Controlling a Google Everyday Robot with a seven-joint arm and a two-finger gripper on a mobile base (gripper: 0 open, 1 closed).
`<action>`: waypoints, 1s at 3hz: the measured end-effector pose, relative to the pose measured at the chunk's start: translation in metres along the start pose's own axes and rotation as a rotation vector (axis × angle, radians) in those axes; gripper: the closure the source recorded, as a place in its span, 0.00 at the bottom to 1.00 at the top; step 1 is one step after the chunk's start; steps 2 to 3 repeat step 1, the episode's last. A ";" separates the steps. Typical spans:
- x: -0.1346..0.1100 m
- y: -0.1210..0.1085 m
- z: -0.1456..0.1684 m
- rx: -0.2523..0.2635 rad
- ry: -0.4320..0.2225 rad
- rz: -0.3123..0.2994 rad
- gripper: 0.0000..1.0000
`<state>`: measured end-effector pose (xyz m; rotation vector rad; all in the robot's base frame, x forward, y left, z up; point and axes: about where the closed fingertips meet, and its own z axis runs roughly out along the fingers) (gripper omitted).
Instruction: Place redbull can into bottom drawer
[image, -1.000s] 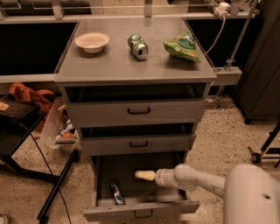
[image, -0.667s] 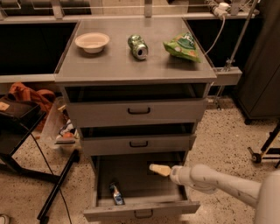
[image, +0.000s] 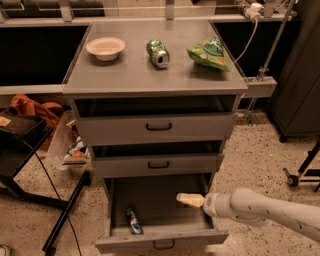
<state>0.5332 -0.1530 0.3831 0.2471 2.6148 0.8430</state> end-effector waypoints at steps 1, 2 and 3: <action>0.000 0.000 0.000 0.000 0.000 0.000 0.00; 0.000 0.000 0.000 0.000 0.000 0.000 0.00; 0.000 0.000 0.000 0.000 0.000 0.000 0.00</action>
Offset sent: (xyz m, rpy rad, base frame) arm 0.0000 0.0000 0.0000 0.0000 0.0000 0.0000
